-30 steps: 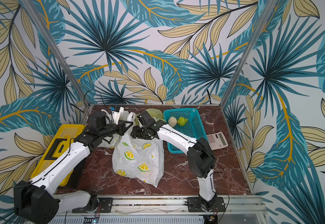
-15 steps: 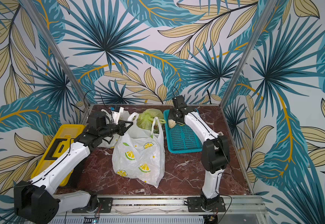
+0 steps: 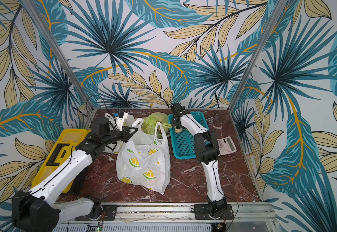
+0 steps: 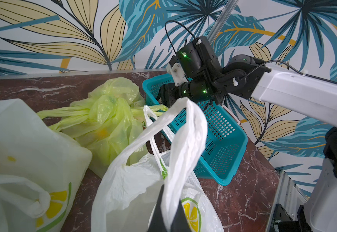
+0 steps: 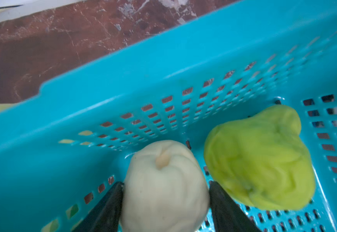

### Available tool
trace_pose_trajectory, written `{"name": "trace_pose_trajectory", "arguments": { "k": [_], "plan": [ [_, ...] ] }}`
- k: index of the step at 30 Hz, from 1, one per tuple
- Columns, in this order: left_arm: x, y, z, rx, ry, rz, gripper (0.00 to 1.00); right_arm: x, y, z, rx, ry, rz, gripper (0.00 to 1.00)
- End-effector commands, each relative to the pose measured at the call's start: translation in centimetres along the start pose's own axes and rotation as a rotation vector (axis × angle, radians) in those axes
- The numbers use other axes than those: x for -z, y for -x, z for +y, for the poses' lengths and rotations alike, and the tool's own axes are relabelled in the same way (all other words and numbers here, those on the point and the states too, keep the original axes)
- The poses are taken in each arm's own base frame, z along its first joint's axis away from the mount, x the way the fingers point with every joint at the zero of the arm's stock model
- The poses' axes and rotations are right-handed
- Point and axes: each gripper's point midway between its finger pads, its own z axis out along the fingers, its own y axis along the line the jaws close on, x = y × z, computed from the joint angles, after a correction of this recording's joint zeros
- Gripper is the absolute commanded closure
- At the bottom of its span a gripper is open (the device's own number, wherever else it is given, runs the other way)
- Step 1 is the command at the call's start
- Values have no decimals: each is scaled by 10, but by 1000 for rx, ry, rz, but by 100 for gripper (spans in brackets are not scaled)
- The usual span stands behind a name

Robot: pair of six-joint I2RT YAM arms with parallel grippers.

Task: Place the pears into plastic bags & tie knots
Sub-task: Pick up the pear from the basket.

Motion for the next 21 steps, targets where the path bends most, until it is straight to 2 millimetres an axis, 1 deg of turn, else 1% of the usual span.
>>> {"name": "trace_pose_trajectory", "arguments": {
  "k": [1, 2, 3, 5, 7, 9, 11, 13, 15, 16, 17, 18, 19, 21],
  "plan": [
    [5, 7, -6, -14, -8, -34, 97, -17, -20, -10, -13, -37, 81, 39],
    [6, 7, -5, -13, -7, -34, 97, -12, -18, -8, -23, -16, 84, 44],
    [6, 7, -6, -13, -8, -35, 97, -3, -12, -6, -26, 8, 74, 50],
    [6, 7, -6, -13, -8, -35, 97, 22, 2, -1, -15, 57, 36, 60],
    [5, 7, -6, -14, -6, -34, 97, 53, 16, 0, 1, 106, -12, 67],
    [4, 8, -4, -11, -2, -34, 97, 83, 24, -2, 7, 142, -49, 70],
    [2, 9, -6, -9, -9, -31, 97, 109, 26, -4, 13, 182, -78, 72],
    [0, 10, -8, -11, -15, -29, 98, 132, 23, -6, 13, 214, -92, 74],
    [-2, 12, -10, -13, -21, -28, 97, 156, 15, -2, 12, 269, -95, 75],
    [-2, 13, -12, -16, -25, -28, 97, 168, 11, 5, 11, 310, -94, 76],
    [-3, 13, -12, -16, -25, -27, 97, 184, 6, 16, 4, 370, -97, 76],
    [-4, 15, -12, -18, -25, -30, 98, 199, -2, 33, -4, 448, -98, 76],
    [-4, 15, -13, -18, -28, -29, 97, 211, -10, 51, -17, 523, -93, 76],
    [-5, 19, -17, -18, -36, -35, 97, 231, -30, 94, -62, 678, -78, 77]
  ]
}}
